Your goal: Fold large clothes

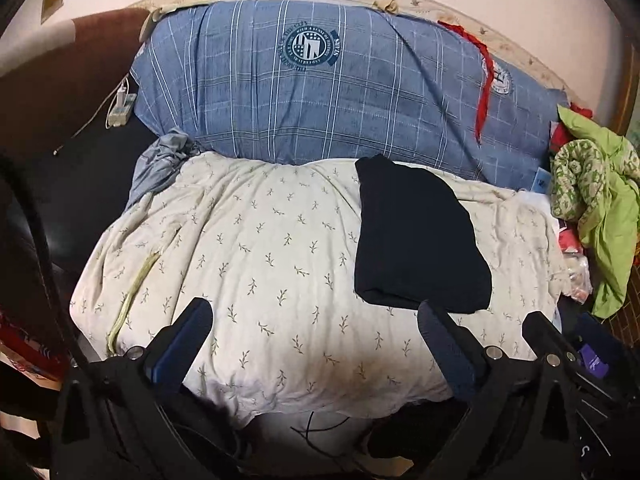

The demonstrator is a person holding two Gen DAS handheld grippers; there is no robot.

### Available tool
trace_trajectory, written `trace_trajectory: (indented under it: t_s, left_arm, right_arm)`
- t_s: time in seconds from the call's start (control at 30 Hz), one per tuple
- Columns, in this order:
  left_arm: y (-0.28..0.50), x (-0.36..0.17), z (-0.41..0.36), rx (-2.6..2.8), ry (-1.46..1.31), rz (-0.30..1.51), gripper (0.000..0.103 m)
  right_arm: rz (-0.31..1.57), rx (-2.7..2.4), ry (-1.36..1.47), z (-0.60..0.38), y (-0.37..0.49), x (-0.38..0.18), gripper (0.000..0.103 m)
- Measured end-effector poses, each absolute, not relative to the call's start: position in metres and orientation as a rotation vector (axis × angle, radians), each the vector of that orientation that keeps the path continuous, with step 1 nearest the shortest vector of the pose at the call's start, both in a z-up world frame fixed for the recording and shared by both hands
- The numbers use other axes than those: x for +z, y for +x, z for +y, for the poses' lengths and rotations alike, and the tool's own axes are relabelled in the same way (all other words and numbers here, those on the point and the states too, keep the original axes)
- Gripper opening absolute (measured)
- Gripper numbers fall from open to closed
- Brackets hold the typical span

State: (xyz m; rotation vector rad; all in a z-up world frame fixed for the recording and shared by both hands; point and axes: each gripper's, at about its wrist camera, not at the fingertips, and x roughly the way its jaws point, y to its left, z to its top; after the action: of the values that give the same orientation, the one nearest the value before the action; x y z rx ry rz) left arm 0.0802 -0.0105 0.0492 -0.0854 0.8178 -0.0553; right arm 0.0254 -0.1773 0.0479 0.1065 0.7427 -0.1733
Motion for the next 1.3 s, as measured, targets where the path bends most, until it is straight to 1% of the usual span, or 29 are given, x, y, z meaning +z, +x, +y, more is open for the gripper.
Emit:
trace_trajectory:
  t_s: [1.3]
  left_arm:
    - [0.07, 0.048, -0.014, -0.036, -0.024, 0.836, 0.102]
  right_arm:
    - [0.746, -0.195, 0.121, -0.181, 0.01, 0.05, 0.08]
